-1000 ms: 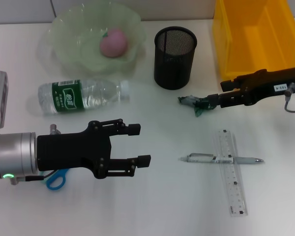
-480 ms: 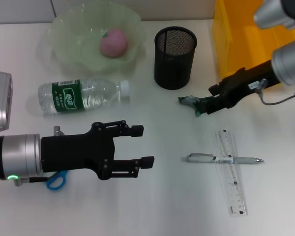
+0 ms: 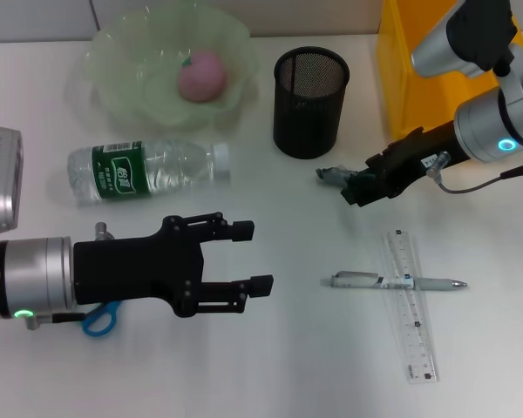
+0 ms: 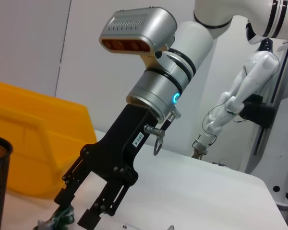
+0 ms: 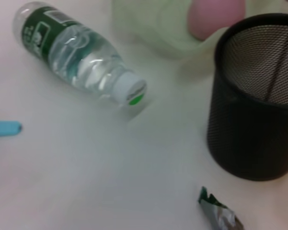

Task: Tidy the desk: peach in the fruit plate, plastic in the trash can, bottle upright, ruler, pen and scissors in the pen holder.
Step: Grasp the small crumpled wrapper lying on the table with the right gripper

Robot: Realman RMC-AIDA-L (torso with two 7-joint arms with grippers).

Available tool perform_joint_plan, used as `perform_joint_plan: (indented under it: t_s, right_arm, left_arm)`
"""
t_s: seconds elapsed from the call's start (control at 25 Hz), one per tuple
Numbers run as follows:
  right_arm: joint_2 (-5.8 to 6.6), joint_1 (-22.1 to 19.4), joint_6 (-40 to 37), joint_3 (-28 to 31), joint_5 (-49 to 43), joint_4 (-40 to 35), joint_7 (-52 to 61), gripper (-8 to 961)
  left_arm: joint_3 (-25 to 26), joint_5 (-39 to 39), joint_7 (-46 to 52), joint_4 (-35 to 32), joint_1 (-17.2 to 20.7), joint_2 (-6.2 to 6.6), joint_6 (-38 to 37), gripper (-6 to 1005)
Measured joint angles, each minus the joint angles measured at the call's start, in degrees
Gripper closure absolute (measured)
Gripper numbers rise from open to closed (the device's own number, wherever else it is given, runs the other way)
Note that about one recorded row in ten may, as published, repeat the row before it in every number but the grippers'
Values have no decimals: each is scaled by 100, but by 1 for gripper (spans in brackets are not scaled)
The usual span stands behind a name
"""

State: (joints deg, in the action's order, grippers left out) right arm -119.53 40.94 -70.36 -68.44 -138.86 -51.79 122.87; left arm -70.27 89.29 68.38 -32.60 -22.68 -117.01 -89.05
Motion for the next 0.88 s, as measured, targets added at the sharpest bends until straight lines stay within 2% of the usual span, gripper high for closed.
perform_joint_plan:
  t_s: [0.88]
  right_arm:
    - [1,-39,423,-90,89,60,-26,239]
  left_arm:
    - [14,1,0,0,-38,3,55,213]
